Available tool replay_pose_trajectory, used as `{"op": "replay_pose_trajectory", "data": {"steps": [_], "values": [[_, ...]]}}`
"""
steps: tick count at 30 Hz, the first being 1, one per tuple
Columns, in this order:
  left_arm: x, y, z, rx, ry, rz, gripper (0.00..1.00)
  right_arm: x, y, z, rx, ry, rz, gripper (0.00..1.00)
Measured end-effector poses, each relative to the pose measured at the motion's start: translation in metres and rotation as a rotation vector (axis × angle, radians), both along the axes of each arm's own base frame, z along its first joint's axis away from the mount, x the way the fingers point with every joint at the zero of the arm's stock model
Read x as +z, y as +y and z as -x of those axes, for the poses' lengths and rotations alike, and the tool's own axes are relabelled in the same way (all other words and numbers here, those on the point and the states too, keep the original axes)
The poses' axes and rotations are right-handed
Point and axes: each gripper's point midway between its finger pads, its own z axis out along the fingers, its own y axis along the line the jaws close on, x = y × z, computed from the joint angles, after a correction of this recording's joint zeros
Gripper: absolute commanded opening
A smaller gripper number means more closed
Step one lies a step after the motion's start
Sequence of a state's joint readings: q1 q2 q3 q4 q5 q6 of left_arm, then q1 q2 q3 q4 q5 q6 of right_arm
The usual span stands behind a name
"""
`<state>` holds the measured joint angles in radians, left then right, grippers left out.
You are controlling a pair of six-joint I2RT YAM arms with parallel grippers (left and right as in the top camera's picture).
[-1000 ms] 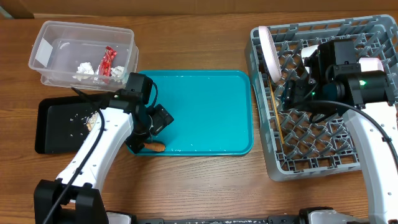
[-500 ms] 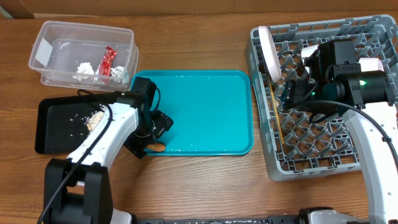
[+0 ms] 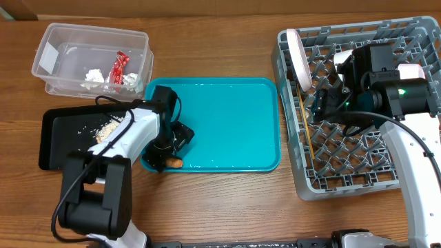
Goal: Sort waste into correct bins and load items into the dishwasher
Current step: 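Lower the left gripper onto the carrot on the teal tray and grasp it, then carry the carrot with the left gripper over to the black tray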
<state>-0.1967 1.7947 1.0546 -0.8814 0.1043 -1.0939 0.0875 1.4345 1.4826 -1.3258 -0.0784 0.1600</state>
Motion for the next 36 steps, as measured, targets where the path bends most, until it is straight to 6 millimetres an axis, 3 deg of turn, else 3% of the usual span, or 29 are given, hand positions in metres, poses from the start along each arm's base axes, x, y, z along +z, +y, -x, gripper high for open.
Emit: {"op": "replay_pose_trajectory", "data": {"steps": [5, 14, 18, 21, 26, 33, 36], "values": [[-0.005, 0.000, -0.001, 0.000, 0.009, -0.005, 0.95, 0.000, 0.000, 0.000, 0.000, 0.000, 0.000, 0.78], [-0.005, 0.000, -0.004, -0.003, 0.008, -0.008, 0.46, 0.000, 0.000, 0.000, 0.000, 0.000, 0.000, 0.78], [-0.005, 0.004, -0.006, -0.027, -0.001, -0.029, 0.38, 0.000, 0.000, 0.000, 0.001, 0.000, 0.000, 0.78], [-0.006, 0.007, -0.006, -0.034, -0.005, -0.047, 0.26, 0.000, 0.000, 0.000, 0.000, 0.000, 0.000, 0.78], [-0.005, 0.011, -0.008, -0.043, -0.011, -0.069, 0.24, 0.000, 0.000, 0.000, 0.001, 0.000, 0.000, 0.78], [-0.005, 0.013, -0.010, -0.063, -0.020, -0.081, 0.06, 0.000, 0.000, 0.000, 0.001, 0.000, 0.001, 0.78], [-0.004, 0.014, -0.012, -0.103, -0.027, -0.086, 0.04, 0.000, 0.000, 0.000, 0.003, 0.000, 0.003, 0.78]]}}
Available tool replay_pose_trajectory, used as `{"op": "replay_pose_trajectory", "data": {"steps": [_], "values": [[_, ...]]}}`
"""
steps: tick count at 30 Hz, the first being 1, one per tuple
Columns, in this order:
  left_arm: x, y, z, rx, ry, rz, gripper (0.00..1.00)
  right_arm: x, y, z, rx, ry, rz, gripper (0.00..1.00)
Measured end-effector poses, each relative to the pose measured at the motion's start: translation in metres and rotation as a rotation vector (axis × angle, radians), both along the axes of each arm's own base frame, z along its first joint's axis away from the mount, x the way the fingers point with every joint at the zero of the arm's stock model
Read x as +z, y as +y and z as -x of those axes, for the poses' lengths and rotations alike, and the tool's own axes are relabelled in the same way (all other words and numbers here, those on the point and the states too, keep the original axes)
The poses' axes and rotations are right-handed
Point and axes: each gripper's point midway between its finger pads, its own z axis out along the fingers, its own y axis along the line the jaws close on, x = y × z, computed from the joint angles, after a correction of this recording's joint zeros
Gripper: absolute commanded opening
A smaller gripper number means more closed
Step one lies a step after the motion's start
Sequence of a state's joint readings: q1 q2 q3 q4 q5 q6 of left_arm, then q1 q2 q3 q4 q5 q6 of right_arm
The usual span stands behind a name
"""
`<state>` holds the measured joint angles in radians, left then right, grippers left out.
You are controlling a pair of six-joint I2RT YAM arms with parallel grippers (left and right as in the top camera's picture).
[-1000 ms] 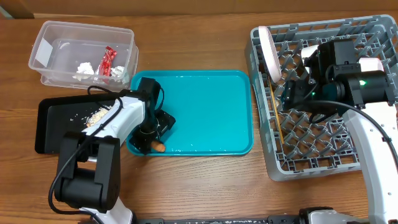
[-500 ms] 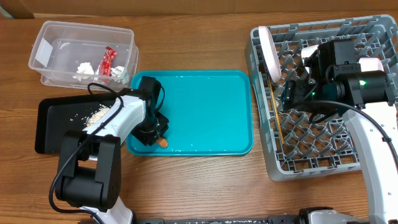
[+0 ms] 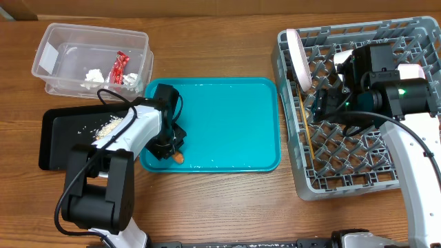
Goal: Sort waste into correct bins and load items into the dishwasher
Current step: 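Carry the carrot with the left gripper over to the black tray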
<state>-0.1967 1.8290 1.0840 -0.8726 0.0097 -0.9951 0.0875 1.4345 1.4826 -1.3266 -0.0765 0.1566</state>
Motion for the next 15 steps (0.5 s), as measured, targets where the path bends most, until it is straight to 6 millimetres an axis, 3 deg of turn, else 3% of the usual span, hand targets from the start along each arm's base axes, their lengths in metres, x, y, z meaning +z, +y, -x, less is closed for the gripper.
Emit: {"op": "replay_pose_trajectory", "data": {"steps": [4, 8, 15], "values": [[0.002, 0.005, -0.005, -0.048, 0.003, -0.020, 0.04, 0.000, -0.001, 0.000, -0.002, 0.001, 0.006, 0.78], [0.013, 0.025, -0.009, -0.046, 0.026, -0.079, 0.04, 0.000, -0.002, 0.000, -0.004, 0.001, 0.010, 0.78], [0.062, 0.078, -0.032, 0.080, -0.110, -0.154, 0.04, -0.002, -0.005, 0.004, -0.008, 0.019, 0.026, 0.78]]}}
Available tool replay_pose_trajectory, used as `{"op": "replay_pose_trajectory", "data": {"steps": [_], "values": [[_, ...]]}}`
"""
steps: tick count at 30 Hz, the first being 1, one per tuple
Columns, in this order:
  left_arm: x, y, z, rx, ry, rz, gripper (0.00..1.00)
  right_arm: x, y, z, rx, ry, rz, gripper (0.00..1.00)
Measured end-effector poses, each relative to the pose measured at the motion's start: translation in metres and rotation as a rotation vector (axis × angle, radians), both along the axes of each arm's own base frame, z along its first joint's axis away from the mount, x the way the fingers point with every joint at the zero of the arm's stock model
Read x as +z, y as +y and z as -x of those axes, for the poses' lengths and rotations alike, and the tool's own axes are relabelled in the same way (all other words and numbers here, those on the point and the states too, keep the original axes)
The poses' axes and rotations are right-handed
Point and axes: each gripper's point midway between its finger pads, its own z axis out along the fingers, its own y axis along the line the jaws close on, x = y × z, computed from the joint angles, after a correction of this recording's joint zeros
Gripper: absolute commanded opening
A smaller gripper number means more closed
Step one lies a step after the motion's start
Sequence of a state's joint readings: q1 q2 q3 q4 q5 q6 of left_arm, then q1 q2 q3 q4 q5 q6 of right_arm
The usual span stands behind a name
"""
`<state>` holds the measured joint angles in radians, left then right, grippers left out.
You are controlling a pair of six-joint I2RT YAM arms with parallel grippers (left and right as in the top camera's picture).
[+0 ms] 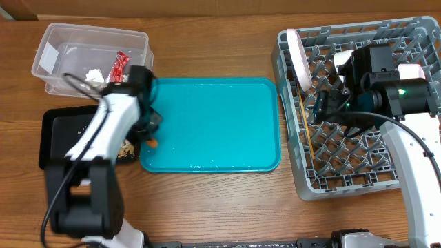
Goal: Sort waste into correct bins and load items into the dishwasher
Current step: 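Carry the carrot with the left gripper over to the black tray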
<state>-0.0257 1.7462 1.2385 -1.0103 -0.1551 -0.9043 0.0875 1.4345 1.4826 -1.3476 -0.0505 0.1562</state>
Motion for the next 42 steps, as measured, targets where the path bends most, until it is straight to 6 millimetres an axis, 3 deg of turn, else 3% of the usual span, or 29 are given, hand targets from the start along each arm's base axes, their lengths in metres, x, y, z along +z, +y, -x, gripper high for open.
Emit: {"op": "replay_pose_trajectory", "data": {"steps": [5, 9, 11, 16, 18, 21, 24, 25, 29, 33, 36, 42], "values": [[0.028, 0.054, 0.000, 0.132, -0.087, -0.033, 0.04, 0.000, -0.001, 0.000, -0.003, 0.000, 0.006, 0.78], [0.029, 0.104, 0.013, 0.262, -0.084, -0.076, 0.04, 0.000, -0.001, 0.000, -0.002, -0.001, 0.006, 0.78], [0.027, 0.130, 0.018, 0.321, -0.092, -0.096, 0.04, 0.000, -0.001, 0.000, -0.002, -0.001, 0.006, 0.78], [0.013, 0.167, 0.025, 0.404, -0.081, -0.117, 0.04, 0.000, -0.001, 0.000, -0.002, -0.001, 0.006, 0.78], [-0.005, 0.182, 0.030, 0.427, -0.044, -0.114, 0.04, 0.000, -0.001, 0.000, -0.002, 0.001, 0.006, 0.78], [-0.023, 0.187, 0.030, 0.408, -0.008, -0.108, 0.04, 0.000, -0.001, 0.000, -0.002, 0.002, 0.006, 0.78], [-0.036, 0.186, 0.031, 0.389, 0.024, -0.098, 0.22, 0.000, -0.001, 0.001, -0.002, 0.004, 0.006, 0.78], [-0.038, 0.187, 0.029, 0.383, 0.023, -0.099, 0.23, 0.000, -0.001, 0.001, -0.002, 0.004, 0.007, 0.78], [-0.039, 0.190, 0.023, 0.357, 0.003, -0.102, 0.22, -0.001, -0.001, 0.001, -0.003, 0.006, 0.007, 0.78], [-0.039, 0.189, 0.022, 0.337, 0.002, -0.099, 0.47, 0.000, -0.001, 0.001, -0.002, 0.005, 0.006, 0.78], [-0.039, 0.189, 0.022, 0.315, 0.007, -0.099, 0.59, -0.001, -0.001, 0.001, -0.002, 0.005, 0.007, 0.78], [-0.039, 0.186, 0.022, 0.286, 0.012, -0.080, 0.67, -0.001, -0.001, 0.001, -0.002, 0.005, 0.006, 0.78]]}}
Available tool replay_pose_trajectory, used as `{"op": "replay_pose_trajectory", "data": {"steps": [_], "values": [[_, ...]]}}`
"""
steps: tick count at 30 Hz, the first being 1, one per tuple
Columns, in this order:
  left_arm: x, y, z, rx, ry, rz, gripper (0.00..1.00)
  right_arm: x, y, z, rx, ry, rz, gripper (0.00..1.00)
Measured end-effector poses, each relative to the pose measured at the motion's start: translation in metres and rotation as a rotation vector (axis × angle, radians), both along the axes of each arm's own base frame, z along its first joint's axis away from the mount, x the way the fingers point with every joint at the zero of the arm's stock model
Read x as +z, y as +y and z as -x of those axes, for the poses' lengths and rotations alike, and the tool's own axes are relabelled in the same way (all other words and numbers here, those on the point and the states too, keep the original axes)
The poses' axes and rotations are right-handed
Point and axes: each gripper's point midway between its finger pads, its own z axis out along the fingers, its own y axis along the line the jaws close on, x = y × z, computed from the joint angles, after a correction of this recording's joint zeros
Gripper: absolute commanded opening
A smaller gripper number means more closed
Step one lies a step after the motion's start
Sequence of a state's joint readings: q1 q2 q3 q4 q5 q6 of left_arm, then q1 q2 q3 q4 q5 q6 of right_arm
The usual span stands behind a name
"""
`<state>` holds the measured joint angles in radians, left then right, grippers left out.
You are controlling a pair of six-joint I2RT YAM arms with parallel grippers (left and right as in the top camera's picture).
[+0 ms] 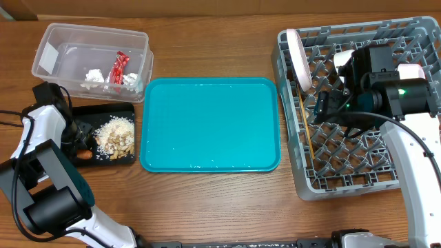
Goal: Sort waste into correct bins and load items into the dishwasher
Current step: 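Carry the carrot with the left gripper over to the black tray, then release the carrot onto the black tray and pull both grippers back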
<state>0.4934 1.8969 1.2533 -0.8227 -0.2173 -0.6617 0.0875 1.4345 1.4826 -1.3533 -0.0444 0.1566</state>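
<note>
My left gripper (pixel 81 146) is over the left part of the black bin (pixel 103 114) and looks shut on a small orange food piece (pixel 84 155) at its fingertips. Beside it in the bin lies a heap of pale food scraps (pixel 117 138). The teal tray (pixel 211 124) holds nothing. My right gripper (pixel 322 105) hangs over the grey dish rack (pixel 344 186), next to a pink plate (pixel 298 58) and chopsticks (pixel 307 127). Its jaws are too dark to read.
A clear plastic bin (pixel 48 58) at the back left holds a red wrapper (pixel 120 67) and crumpled white paper (pixel 94 74). A white cup (pixel 411 71) sits at the rack's right side. My left arm (pixel 41 124) runs along the table's left edge.
My left gripper has moved left from the tray's left edge to the left part of the black bin, with the orange piece. The scrap heap now shows. The right arm has not moved.
My left gripper was at the orange piece in the tray's front left corner. Then it was on the piece there, then had it at the tray's left edge. Now the piece is over the black bin. My right gripper stayed over the rack.
</note>
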Motion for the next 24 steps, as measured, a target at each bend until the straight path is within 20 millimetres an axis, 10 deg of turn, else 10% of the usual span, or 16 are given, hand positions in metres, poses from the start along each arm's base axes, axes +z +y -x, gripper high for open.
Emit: {"op": "replay_pose_trajectory", "data": {"steps": [10, 16, 21, 24], "values": [[0.065, -0.027, -0.054, -0.167, -0.141, 0.037, 0.82, 0.006, 0.003, -0.015, 0.003, -0.067, -0.017, 0.99], [0.125, -0.123, -0.110, -0.598, -0.287, 0.040, 1.00, 0.033, 0.037, -0.064, 0.083, -0.282, -0.189, 1.00], [0.119, -0.232, -0.074, -0.974, -0.107, 0.163, 1.00, 0.005, 0.051, -0.063, 0.109, -0.162, -0.263, 1.00], [0.114, -0.258, -0.027, -1.073, 0.069, 0.248, 1.00, -0.027, 0.044, -0.045, 0.076, 0.004, -0.223, 1.00]]}}
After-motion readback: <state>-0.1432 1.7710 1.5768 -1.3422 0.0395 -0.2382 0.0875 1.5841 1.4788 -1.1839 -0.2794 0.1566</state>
